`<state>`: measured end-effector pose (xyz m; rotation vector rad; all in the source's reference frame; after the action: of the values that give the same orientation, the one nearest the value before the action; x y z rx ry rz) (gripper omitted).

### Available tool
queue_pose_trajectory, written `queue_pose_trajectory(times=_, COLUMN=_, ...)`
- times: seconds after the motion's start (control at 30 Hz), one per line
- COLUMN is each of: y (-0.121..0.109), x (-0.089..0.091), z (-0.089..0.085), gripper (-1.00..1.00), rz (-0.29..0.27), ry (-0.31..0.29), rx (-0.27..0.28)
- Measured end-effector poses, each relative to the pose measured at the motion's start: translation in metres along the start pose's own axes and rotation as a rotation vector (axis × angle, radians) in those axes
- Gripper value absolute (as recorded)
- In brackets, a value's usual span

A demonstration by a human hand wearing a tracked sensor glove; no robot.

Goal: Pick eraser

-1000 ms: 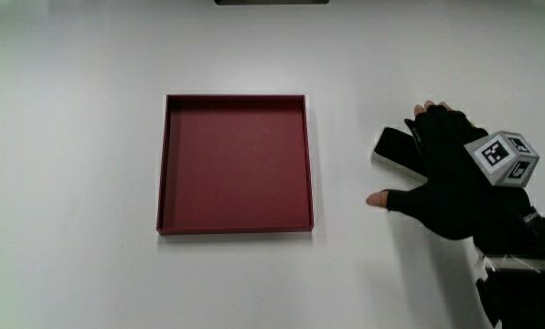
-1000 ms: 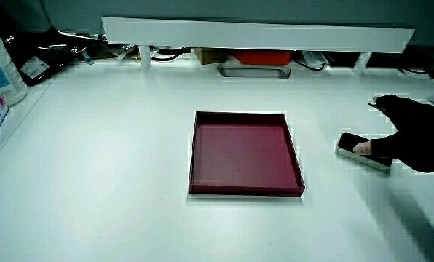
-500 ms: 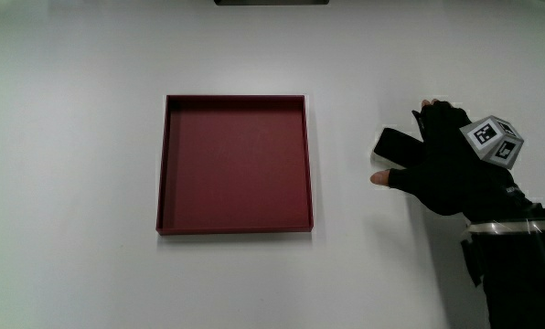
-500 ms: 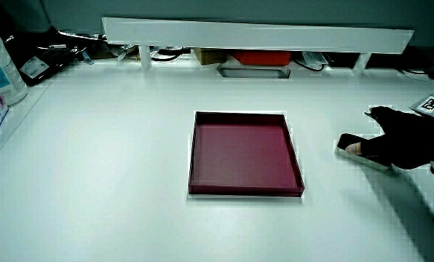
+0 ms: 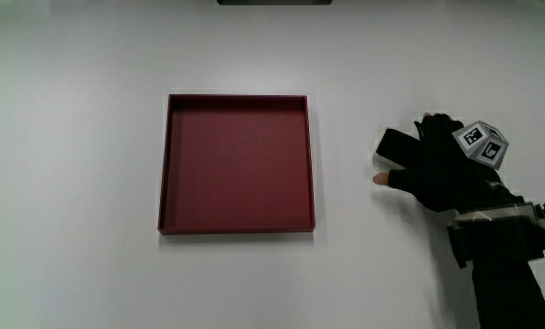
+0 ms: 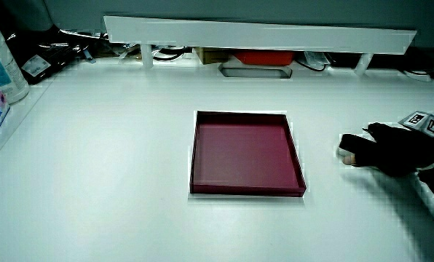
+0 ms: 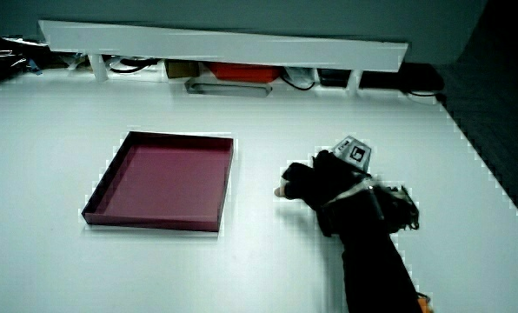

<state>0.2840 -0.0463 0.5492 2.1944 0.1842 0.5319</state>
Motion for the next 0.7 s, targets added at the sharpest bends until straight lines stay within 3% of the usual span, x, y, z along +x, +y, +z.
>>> queue_pose_trajectory(times=0.1, y=-0.0010, x=-0.0002, z=0.0004, gripper=0.00, rz=0.013, ry=0.005, rx=0.025)
queue_pose_trajectory(times=0.47, y=-0.0058, x=-0.0007, z=0.0030, gripper=0.42, rz=0.038, ry=0.024, rx=0.129)
queue_pose_trajectory(times=0.7, y=-0.0074, x=-0.0037, z=0.0035, gripper=0.69, rz=0.049, ry=0.022, rx=0.132)
